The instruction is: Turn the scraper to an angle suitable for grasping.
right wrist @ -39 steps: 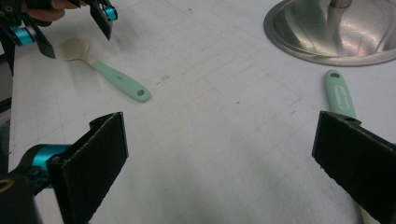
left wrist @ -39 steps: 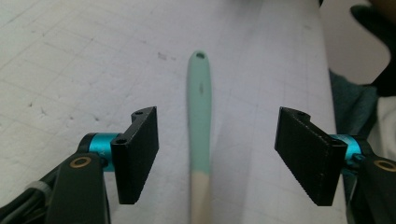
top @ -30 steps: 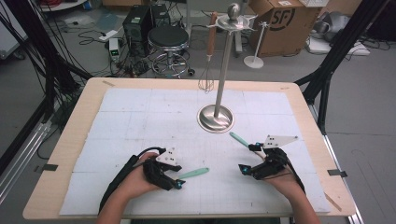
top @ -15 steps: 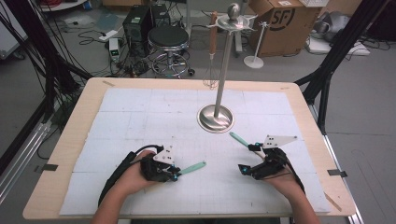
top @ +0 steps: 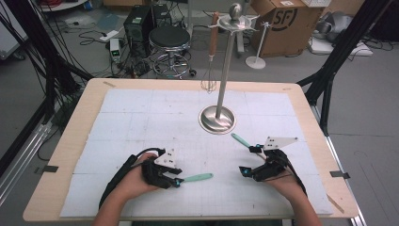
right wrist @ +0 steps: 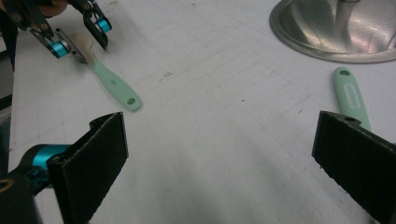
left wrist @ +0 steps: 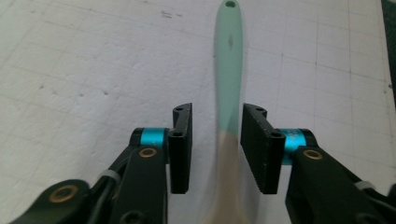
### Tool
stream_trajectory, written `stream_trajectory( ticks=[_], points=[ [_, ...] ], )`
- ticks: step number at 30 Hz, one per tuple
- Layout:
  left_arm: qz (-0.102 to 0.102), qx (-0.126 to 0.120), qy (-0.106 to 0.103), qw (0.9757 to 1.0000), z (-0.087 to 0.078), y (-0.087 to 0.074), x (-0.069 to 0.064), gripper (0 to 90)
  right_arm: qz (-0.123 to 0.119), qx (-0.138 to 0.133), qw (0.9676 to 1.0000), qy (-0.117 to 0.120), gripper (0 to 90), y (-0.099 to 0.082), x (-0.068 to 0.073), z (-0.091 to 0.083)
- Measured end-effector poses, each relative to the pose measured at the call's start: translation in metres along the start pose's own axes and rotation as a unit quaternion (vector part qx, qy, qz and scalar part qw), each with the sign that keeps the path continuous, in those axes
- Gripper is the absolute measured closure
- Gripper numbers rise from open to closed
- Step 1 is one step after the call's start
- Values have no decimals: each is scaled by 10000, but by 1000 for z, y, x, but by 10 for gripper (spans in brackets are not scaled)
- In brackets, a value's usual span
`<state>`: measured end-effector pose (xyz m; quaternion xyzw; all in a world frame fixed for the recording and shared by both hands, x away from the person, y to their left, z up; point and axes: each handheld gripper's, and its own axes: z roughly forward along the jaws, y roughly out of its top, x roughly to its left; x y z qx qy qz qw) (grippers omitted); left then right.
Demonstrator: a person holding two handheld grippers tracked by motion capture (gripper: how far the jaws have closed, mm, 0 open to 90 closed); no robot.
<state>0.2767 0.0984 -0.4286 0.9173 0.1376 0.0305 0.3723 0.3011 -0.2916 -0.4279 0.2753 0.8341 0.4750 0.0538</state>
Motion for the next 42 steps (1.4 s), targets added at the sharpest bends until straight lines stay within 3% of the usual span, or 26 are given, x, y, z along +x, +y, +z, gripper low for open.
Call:
stream_trajectory(
  ticks=[6, 11, 15, 19, 23, 26, 36, 40, 42],
  points=[
    [33, -117, -33, 9999, -12, -11, -13, 687, -5, 5, 10000, -2, 25, 0, 0, 0],
    [210, 112, -74, 9997, -6, -16, -23, 739, -27, 18, 10000, 8, 25, 0, 1, 1],
    [333, 219, 30, 9992, -5, -14, -20, 794, 10, 13, 10000, 18, 26, 0, 1, 0],
    [323, 319, 214, 9987, -8, -14, -13, 799, -1, 13, 10000, -2, 25, 0, 0, 0],
    [121, 289, 424, 9986, -10, -15, 1, 806, 7, 23, 10000, 19, 25, 0, 1, 0],
    [-36, 244, 421, 9988, -11, -16, 9, 802, 10, 14, 10000, 20, 25, 0, 0, 0],
    [-292, -143, 499, 9982, -14, -10, 12, 666, -12, 18, 10000, 13, 26, 0, 0, 1],
    [-417, -52, 636, 9971, -9, -10, 16, 631, -9, 21, 10000, 24, 25, 0, 1, 1],
    [-386, 104, 730, 9965, -4, -10, 16, 623, 7, 29, 10000, 14, 25, 0, 1, 1]
  ],
)
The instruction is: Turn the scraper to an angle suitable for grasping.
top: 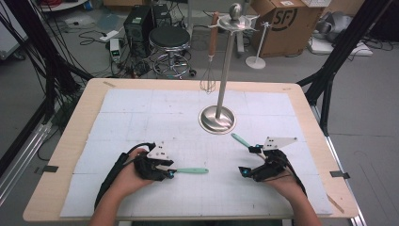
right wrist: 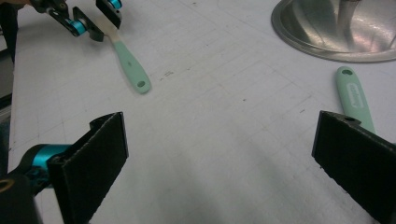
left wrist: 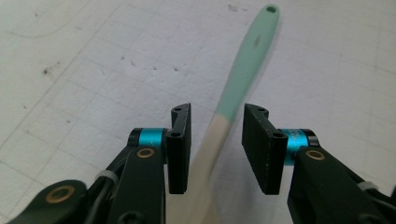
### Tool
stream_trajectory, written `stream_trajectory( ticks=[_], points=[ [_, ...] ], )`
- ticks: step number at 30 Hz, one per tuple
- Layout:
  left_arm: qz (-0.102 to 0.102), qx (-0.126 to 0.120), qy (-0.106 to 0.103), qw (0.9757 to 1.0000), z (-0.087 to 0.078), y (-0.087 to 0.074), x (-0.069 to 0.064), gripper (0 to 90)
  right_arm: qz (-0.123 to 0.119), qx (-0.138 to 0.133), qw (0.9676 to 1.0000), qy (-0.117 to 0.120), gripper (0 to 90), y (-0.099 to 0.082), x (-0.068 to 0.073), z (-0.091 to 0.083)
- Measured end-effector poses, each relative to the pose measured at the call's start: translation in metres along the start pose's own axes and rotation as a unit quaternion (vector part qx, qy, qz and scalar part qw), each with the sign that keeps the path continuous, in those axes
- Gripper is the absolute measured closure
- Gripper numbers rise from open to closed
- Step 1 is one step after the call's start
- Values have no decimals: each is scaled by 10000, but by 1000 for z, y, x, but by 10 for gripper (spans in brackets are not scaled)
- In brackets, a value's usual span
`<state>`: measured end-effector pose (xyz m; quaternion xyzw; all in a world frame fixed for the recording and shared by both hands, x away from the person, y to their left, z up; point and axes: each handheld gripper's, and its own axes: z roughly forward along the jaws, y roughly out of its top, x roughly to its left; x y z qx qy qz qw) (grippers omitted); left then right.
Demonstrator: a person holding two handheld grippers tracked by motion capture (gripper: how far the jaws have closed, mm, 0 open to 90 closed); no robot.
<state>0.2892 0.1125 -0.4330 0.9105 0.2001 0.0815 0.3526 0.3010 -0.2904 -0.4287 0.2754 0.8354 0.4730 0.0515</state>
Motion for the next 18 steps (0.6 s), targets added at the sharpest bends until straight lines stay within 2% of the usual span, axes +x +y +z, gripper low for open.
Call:
stream_trajectory(
  ticks=[1, 4, 7, 9, 13, 18],
  points=[
    [43, 100, 36, 9999, 3, 0, -1, 615, 19, 10, 10000, 7, 26, 0, 0, 0],
    [80, 131, 194, 9997, 3, 1, -3, 577, 4, -4, 10000, 4, 26, 0, 0, 0],
    [38, 169, 487, 9987, 5, 2, -5, 442, -13, 3, 10000, -2, 26, 0, 0, 1],
    [119, 234, 652, 9975, 6, 4, -7, 377, -34, 14, 10000, -4, 26, 0, 0, 1],
    [161, 318, 777, 9963, 7, 6, -9, 341, -36, 7, 10000, -8, 26, 0, 0, 1],
    [417, 260, 937, 9944, 7, 5, -14, 333, -33, 7, 10000, -13, 26, 0, 0, 1]
  ],
)
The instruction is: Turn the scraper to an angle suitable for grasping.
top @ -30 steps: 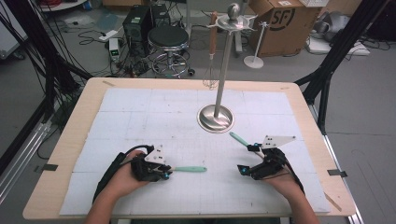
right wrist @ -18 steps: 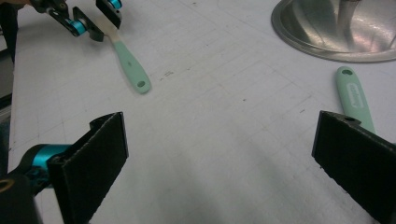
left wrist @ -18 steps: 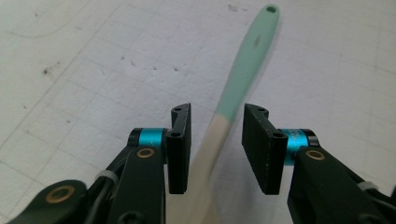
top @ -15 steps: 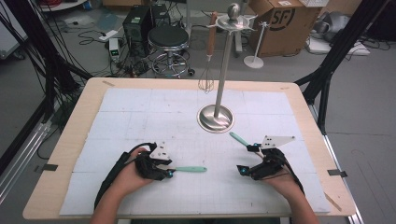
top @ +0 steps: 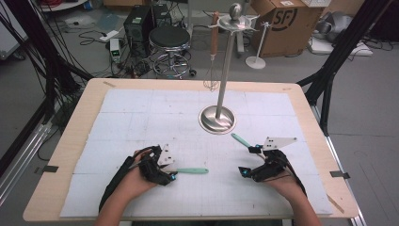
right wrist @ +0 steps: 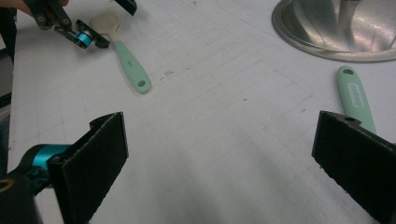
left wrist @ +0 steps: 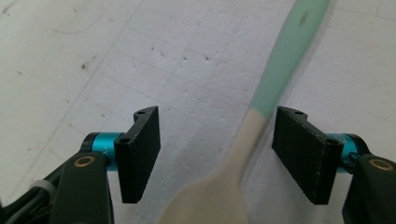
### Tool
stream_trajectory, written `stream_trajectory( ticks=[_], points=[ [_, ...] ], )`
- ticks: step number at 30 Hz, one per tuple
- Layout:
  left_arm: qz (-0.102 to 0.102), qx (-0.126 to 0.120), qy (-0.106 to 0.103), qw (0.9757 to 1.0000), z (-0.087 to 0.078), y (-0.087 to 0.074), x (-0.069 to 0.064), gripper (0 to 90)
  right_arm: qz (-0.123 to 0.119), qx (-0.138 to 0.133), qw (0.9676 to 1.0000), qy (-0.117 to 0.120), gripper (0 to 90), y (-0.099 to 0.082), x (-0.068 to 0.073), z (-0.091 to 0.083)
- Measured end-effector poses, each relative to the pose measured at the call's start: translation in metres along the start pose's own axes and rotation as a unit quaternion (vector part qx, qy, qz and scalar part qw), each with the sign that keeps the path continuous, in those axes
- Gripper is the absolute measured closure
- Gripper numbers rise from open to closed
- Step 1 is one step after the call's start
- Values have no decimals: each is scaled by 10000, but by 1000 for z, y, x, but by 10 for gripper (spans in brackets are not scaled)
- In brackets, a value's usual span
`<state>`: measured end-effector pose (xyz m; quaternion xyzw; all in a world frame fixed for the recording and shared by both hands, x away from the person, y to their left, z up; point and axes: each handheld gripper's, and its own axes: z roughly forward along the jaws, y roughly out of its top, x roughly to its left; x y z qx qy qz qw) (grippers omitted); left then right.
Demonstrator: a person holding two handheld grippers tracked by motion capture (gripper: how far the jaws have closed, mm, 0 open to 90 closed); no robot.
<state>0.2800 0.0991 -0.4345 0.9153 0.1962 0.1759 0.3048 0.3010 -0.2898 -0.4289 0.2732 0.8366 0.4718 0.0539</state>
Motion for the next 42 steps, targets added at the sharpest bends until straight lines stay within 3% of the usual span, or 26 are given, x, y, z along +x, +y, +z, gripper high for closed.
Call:
stream_trajectory(
  ticks=[8, 19, 21, 25, 29, 32, 34, 38, 42],
  points=[
    [-29, -26, -20, 10000, 0, -1, 0, 349, -22, -8, 10000, -3, 25, 0, 0, 0],
    [-5, -136, 140, 9998, 0, -3, -3, 316, 1, 3, 10000, 26, 26, 0, 0, 1],
    [-43, -142, -12, 9999, 0, -3, -1, 344, -4, 9, 10000, 23, 26, 0, 0, 1],
    [-191, -135, -448, 9987, -1, -4, 4, 507, -11, 13, 10000, 17, 26, 0, 0, 1],
    [-344, -1, -704, 9969, 0, -1, 9, 556, -6, 12, 10000, 25, 26, 0, 0, 0],
    [-270, 210, -890, 9954, 0, 5, 12, 570, 1, -5, 10000, 22, 26, 0, -1, 1],
    [-256, 337, -1094, 9931, 1, 9, 13, 572, 9, 8, 10000, 21, 26, 0, -1, 0],
    [-196, 554, -1235, 9906, 3, 14, 16, 558, 27, 4, 10000, 16, 26, 0, -1, 0],
    [-104, 681, -1263, 9896, 5, 19, 15, 566, 33, 42, 10000, 38, 26, 0, 0, 0]
  ],
)
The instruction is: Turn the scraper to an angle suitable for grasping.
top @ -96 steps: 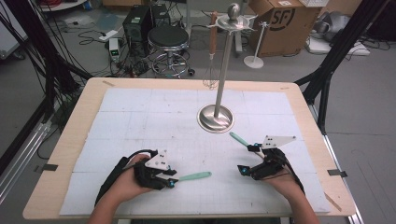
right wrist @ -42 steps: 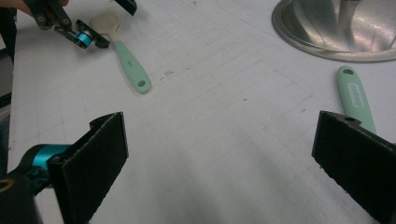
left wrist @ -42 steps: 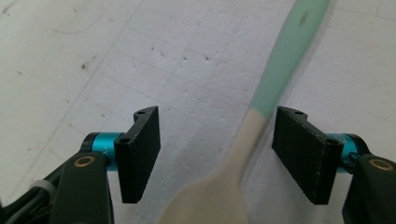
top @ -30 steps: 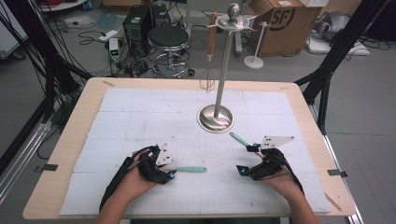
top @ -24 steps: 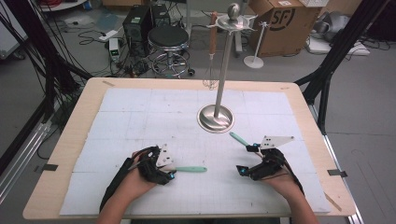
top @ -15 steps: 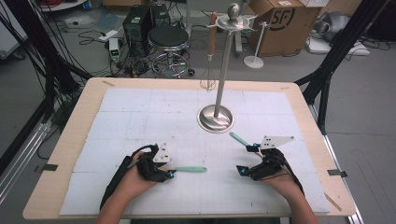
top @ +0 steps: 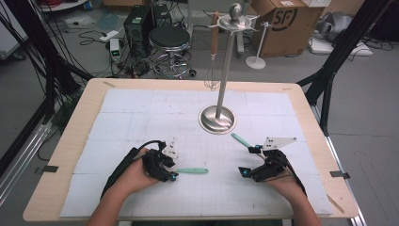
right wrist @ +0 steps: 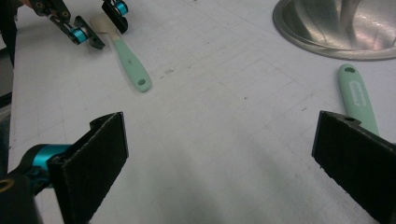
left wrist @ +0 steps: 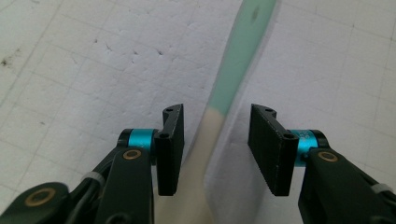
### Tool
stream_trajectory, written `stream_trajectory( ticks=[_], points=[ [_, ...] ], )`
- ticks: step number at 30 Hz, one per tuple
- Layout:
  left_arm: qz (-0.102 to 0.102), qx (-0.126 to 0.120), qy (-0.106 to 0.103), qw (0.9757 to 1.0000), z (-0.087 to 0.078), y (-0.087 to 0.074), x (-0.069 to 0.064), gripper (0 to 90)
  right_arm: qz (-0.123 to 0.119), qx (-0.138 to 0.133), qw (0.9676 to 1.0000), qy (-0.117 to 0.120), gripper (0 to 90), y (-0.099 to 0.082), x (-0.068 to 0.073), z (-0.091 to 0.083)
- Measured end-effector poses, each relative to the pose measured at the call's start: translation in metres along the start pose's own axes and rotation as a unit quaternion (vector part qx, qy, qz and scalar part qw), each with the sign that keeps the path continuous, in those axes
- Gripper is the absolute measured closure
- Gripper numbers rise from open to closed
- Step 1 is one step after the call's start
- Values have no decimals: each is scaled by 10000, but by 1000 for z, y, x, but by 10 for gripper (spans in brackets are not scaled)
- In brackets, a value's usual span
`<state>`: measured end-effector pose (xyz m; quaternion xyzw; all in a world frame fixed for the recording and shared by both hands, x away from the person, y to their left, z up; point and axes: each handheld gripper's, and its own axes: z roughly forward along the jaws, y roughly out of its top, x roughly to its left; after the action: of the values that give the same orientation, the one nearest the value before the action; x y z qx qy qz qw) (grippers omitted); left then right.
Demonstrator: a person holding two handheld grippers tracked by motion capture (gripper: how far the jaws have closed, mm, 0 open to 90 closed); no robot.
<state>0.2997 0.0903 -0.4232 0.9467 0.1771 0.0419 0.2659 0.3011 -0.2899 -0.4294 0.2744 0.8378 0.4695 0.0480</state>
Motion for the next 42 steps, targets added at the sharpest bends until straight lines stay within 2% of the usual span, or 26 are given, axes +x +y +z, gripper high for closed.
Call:
stream_trajectory(
  ticks=[4, 9, 15, 17, 20, 25, 29, 34, 37, 42],
  points=[
    [160, 186, 8, 9997, 0, 6, -4, 628, 14, -12, 10000, -5, 26, 0, 0, 1],
    [220, 212, -33, 9995, 0, 6, -7, 700, 9, -11, 10000, -12, 26, 0, 0, 1],
    [-14, 237, -25, 9997, 0, 7, -9, 753, -1, -8, 10000, -18, 26, 0, 0, 1],
    [-80, 245, -21, 9997, -1, 7, -10, 755, 12, 1, 10000, -24, 26, 0, 0, 0],
    [-63, 251, -156, 9995, -1, 6, -10, 769, 20, -18, 10000, -23, 26, 0, 0, 0],
    [-127, 212, -201, 9995, -2, 5, -9, 767, 17, -5, 10000, -17, 26, -1, 1, 0],
    [-67, 237, -289, 9993, -2, 5, -9, 707, 23, -13, 10000, -20, 26, -1, 1, 0],
    [-7, 254, -291, 9993, -1, 6, -9, 709, 9, -7, 10000, -21, 26, -1, 1, 0],
    [90, 283, -243, 9993, -1, 6, -9, 708, 9, 16, 10000, -42, 26, -1, 1, 0],
    [128, 279, -153, 9994, 1, 7, -13, 721, -9, 45, 10000, -12, 26, -1, 2, 2]
  ],
)
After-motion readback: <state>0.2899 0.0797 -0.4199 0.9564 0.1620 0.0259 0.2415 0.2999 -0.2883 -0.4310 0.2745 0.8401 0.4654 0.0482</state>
